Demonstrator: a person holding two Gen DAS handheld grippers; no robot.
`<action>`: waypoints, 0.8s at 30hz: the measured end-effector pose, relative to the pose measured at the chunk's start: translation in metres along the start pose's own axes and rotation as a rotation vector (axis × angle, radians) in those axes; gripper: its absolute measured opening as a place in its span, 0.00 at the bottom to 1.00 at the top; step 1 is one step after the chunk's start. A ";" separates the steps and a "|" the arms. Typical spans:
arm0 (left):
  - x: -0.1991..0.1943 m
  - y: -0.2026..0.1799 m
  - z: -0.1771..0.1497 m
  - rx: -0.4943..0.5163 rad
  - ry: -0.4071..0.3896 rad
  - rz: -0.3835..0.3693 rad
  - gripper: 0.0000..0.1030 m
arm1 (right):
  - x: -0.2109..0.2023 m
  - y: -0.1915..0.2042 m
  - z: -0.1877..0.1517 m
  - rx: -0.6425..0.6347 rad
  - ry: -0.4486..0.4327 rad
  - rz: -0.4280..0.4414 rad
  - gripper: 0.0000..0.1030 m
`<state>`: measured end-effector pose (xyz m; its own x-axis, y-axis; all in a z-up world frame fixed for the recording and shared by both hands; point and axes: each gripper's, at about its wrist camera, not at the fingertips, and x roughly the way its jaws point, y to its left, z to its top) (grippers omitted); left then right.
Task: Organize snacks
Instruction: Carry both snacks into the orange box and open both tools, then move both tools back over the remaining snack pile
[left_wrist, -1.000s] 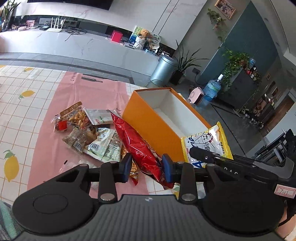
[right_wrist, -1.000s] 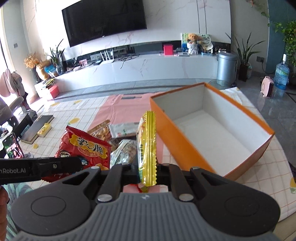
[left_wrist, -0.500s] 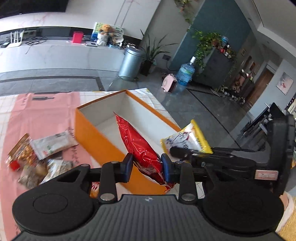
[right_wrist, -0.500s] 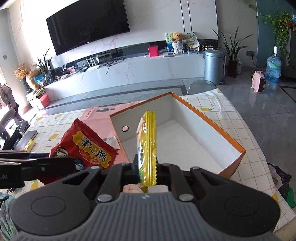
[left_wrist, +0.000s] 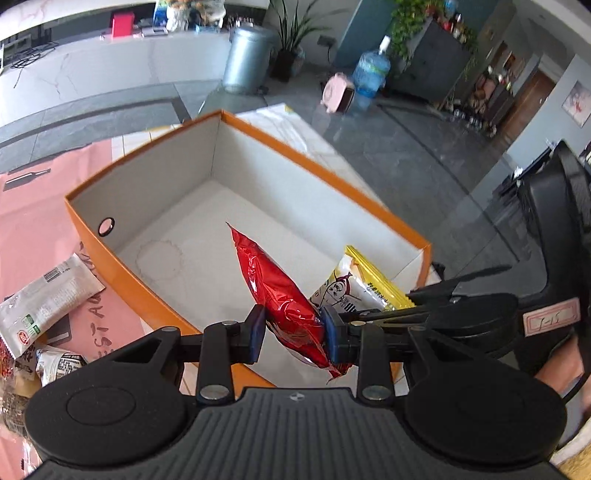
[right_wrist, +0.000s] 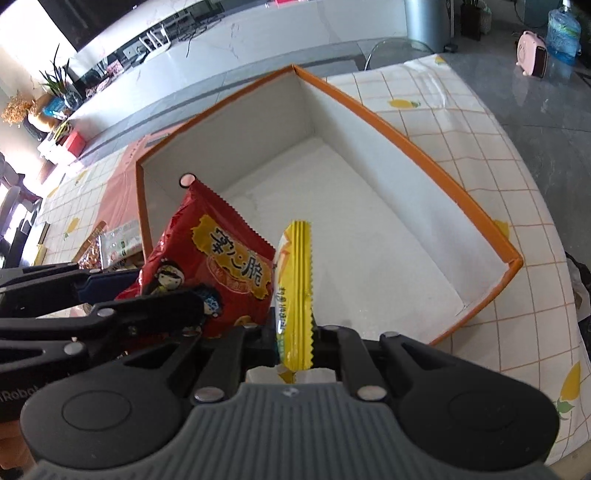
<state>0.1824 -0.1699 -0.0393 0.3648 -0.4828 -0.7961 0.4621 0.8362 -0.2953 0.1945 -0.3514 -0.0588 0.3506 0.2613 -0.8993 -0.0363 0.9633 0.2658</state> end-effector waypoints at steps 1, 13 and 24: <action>0.004 0.000 0.002 0.007 0.016 0.010 0.35 | 0.005 0.000 0.002 -0.009 0.021 0.000 0.06; 0.025 0.006 0.014 0.074 0.152 0.042 0.35 | 0.053 -0.009 0.020 -0.089 0.199 0.042 0.07; -0.013 0.001 0.009 0.112 0.089 0.041 0.59 | 0.041 0.006 0.019 -0.163 0.184 -0.076 0.31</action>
<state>0.1852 -0.1655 -0.0248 0.3142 -0.4198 -0.8515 0.5374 0.8180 -0.2050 0.2261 -0.3363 -0.0881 0.1827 0.1802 -0.9665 -0.1717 0.9738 0.1491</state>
